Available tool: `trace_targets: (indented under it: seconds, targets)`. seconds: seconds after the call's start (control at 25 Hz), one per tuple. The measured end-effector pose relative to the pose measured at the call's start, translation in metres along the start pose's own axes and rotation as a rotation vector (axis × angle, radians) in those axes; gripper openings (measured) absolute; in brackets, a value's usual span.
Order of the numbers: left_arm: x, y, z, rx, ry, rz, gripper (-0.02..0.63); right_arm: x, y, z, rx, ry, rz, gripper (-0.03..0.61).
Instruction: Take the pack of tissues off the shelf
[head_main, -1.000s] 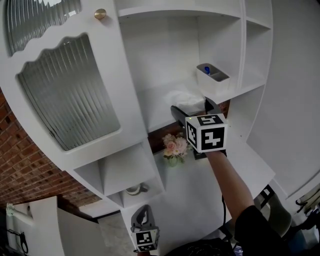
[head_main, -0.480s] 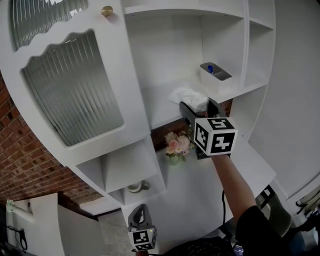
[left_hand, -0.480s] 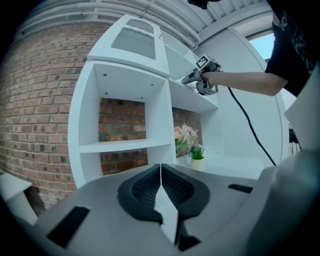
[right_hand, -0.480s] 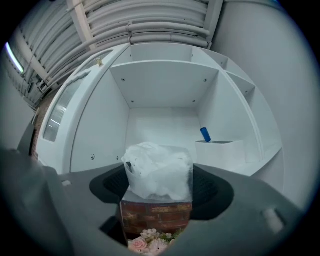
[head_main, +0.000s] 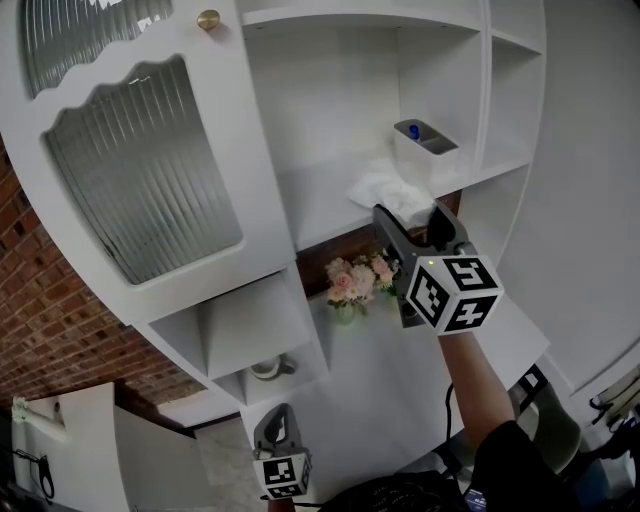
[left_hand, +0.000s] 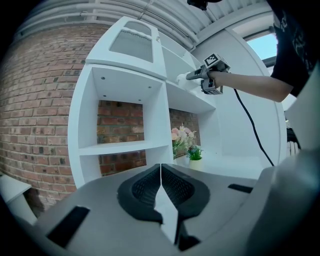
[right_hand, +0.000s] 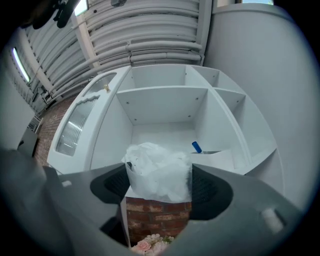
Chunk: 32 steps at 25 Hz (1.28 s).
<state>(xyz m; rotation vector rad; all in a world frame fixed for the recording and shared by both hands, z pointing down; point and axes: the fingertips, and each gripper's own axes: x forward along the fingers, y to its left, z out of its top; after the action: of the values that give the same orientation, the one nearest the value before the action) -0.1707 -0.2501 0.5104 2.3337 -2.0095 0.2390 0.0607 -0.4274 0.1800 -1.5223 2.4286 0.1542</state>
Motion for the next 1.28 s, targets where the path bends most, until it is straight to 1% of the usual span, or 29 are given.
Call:
trace_targets:
  seconds: [0.16,0.36,0.6,0.76,0.96,1.12,1.28]
  targets:
    - [-0.003,-0.003,0.000,0.009,0.001,-0.011,0.012,-0.024,0.005,0.005,-0.018,-0.018,0.036,0.334]
    - [-0.007,-0.010,-0.004,0.023,0.003,-0.026,0.012,-0.054,0.003,-0.007,-0.064,-0.007,0.044,0.334]
    - [-0.014,-0.013,-0.011,-0.057,0.001,-0.039,0.011,-0.086,0.002,-0.025,-0.084,-0.003,0.066,0.334]
    - [-0.014,-0.022,-0.016,-0.082,-0.004,-0.048,0.012,-0.101,0.002,-0.041,-0.063,0.021,0.066,0.334]
    - [-0.016,-0.026,-0.022,-0.038,0.004,-0.053,0.012,-0.114,0.008,-0.059,-0.051,0.047,0.080,0.333]
    - [-0.020,-0.031,-0.023,-0.039,0.011,-0.060,0.012,-0.124,0.014,-0.073,-0.013,0.073,0.097,0.333]
    - [-0.022,-0.035,-0.025,-0.034,0.011,-0.063,0.011,-0.132,0.019,-0.086,-0.002,0.090,0.107,0.333]
